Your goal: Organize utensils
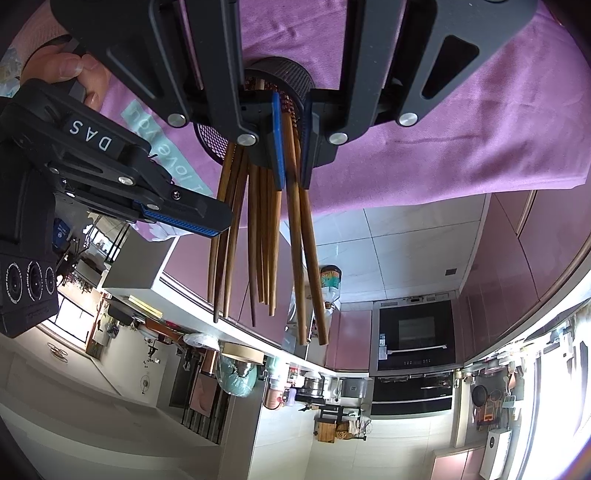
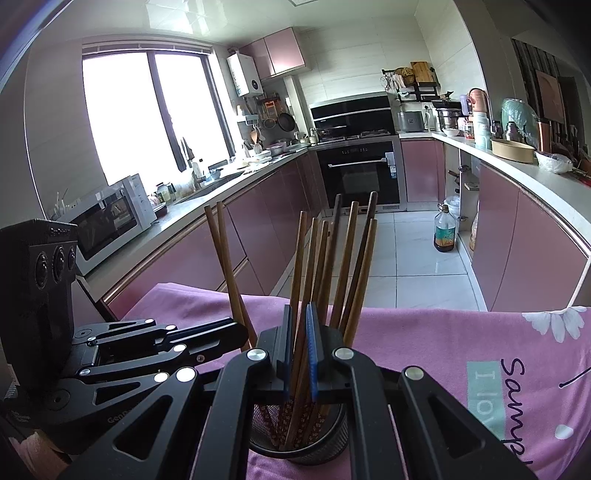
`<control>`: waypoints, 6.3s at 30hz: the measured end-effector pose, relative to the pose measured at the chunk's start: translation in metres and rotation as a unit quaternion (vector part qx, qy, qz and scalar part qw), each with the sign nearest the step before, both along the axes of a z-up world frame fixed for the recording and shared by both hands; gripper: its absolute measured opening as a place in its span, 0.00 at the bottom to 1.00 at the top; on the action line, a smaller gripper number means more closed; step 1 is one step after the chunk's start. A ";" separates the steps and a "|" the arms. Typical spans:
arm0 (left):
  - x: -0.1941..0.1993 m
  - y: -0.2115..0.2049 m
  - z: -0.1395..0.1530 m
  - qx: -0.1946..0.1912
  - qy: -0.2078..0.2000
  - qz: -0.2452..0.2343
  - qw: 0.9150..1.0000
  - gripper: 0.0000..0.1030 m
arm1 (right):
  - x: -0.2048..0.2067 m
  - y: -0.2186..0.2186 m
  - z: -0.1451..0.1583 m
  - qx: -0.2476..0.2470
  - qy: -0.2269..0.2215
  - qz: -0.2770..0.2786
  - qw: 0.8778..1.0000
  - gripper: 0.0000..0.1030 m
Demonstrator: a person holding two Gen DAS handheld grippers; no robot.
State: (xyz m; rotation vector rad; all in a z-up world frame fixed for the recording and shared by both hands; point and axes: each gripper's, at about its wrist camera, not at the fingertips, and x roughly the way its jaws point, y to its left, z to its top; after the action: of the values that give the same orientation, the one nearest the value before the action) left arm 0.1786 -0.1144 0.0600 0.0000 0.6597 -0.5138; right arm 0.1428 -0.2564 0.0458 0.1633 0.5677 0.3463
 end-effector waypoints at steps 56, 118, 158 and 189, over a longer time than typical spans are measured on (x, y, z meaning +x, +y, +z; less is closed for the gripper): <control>-0.172 0.112 -0.013 -0.036 -0.207 0.202 0.957 0.95 | -0.141 0.036 -0.029 -0.081 -0.151 -0.071 0.983 0.93; -0.184 0.103 -0.023 -0.027 -0.213 0.215 0.953 0.95 | -0.159 0.033 -0.024 -0.085 -0.173 -0.117 0.974 0.93; -0.184 0.101 -0.025 -0.027 -0.214 0.214 0.953 0.95 | -0.159 0.033 -0.024 -0.087 -0.174 -0.121 0.973 0.93; -0.187 0.096 -0.026 -0.019 -0.221 0.214 0.951 0.95 | -0.156 0.034 -0.023 -0.084 -0.169 -0.118 0.975 0.93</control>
State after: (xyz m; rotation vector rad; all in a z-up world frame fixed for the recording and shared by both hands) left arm -0.0083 -0.0189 0.0342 -0.0620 0.1954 -0.0962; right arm -0.0132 -0.2220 0.0227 0.0067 0.2341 0.0890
